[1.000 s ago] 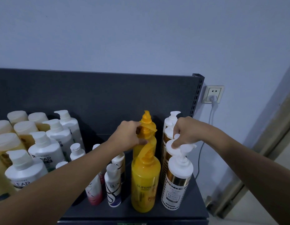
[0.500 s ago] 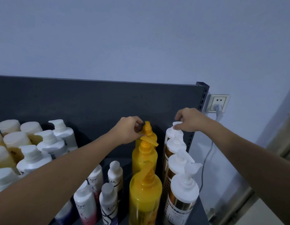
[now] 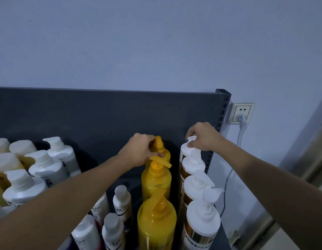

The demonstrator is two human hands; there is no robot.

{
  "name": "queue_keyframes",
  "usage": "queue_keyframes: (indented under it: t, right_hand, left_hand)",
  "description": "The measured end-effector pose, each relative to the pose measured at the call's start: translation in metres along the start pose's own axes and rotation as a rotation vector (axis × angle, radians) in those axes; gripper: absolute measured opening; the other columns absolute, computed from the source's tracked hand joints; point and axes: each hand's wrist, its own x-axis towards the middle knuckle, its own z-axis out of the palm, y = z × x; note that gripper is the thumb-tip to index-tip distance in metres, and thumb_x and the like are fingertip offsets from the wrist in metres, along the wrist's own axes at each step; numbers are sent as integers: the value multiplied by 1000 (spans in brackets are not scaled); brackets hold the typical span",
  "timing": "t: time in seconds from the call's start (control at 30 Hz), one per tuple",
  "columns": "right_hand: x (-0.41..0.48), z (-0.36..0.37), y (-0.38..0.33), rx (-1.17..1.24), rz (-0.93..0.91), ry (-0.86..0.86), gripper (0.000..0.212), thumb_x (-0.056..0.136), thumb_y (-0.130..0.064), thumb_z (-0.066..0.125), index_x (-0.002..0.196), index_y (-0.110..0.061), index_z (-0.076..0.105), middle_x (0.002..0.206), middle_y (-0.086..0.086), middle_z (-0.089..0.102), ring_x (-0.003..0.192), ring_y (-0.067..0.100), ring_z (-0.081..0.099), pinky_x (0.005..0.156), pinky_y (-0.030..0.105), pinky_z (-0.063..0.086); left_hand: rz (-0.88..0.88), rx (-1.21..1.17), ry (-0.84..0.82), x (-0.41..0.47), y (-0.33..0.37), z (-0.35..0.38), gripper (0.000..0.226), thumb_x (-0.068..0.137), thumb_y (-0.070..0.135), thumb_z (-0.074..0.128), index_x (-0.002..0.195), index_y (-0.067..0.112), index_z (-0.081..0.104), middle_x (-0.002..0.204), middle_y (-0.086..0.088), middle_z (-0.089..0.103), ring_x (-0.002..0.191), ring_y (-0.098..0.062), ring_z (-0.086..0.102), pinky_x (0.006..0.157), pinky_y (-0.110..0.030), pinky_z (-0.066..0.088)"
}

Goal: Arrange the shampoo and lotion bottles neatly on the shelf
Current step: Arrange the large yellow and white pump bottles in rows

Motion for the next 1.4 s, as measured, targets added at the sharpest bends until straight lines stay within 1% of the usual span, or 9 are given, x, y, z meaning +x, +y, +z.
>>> queue_keyframes:
  t: [0.13, 0.3, 0.7, 0.87, 0.97, 1.13, 1.23, 1.33, 1.4]
  right_hand:
    - [1, 0, 0, 37, 20, 11, 15, 81, -20, 83, 96, -19, 79, 114, 0, 72, 107, 22, 67, 77, 27, 48]
    - [-1, 0, -1, 57, 23, 22, 17, 81, -19, 83, 97, -17, 80, 112, 0, 73, 105, 22, 67, 78, 28, 49]
    - [-1, 3, -6, 66, 29, 50, 24, 82, -20, 83, 105, -14, 79, 116, 3, 73, 105, 22, 68, 81, 28, 51]
    - [-4, 3, -6, 7, 15, 41, 29, 85, -31, 79, 112, -21, 75, 120, 0, 72, 108, 23, 67, 85, 31, 53]
    - [-9, 1, -8, -20, 23, 39, 39, 86, -42, 74, 122, -25, 70, 123, -1, 71, 110, 24, 68, 91, 39, 58]
    - [-20, -15, -9, -84, 54, 81, 45, 85, -48, 71, 124, -26, 67, 118, -2, 72, 106, 23, 69, 88, 41, 60]
    - [-30, -20, -10, -89, 98, 59, 46, 86, -46, 72, 123, -20, 63, 111, 2, 71, 99, 24, 68, 80, 36, 57]
    - [-42, -17, -14, -92, 138, 85, 40, 85, -46, 71, 105, -13, 64, 86, 1, 67, 81, 23, 68, 67, 35, 56]
    - [-47, -14, -18, -64, 149, 24, 44, 82, -51, 72, 93, -8, 71, 72, 3, 69, 72, 23, 71, 69, 37, 61]
  left_hand:
    - [-28, 17, 4, 2, 3, 0, 35, 77, 52, 83, 89, 23, 66, 86, 2, 69, 77, -16, 68, 69, -37, 61]
    - [-81, 15, 46, 4, 1, 0, 29, 80, 42, 85, 89, 23, 64, 85, 2, 67, 73, -14, 65, 60, -25, 48]
    - [-85, 17, 58, 5, -4, 6, 28, 82, 43, 81, 88, 26, 60, 87, 1, 66, 76, -16, 64, 62, -28, 49]
    - [-98, 23, 61, 3, -4, 4, 33, 81, 46, 82, 94, 25, 61, 91, 2, 66, 81, -16, 66, 69, -33, 57]
    - [-106, 23, 57, 2, -2, 2, 36, 79, 45, 84, 97, 23, 62, 91, 3, 66, 81, -15, 64, 66, -28, 51]
    - [-105, 28, 106, -8, 3, -2, 51, 81, 39, 85, 123, 18, 66, 109, 1, 70, 98, -18, 67, 79, -31, 57]
    - [-133, 14, 154, -16, 3, -8, 51, 84, 33, 84, 128, 16, 66, 114, 0, 71, 104, -17, 68, 84, -30, 58]
    - [-142, 28, 179, -25, 5, -13, 49, 87, 29, 82, 130, 15, 65, 118, -1, 70, 106, -17, 67, 86, -29, 58]
    - [-148, 27, 187, -32, 6, -16, 49, 87, 30, 82, 131, 16, 64, 119, -2, 71, 105, -15, 68, 89, -31, 59]
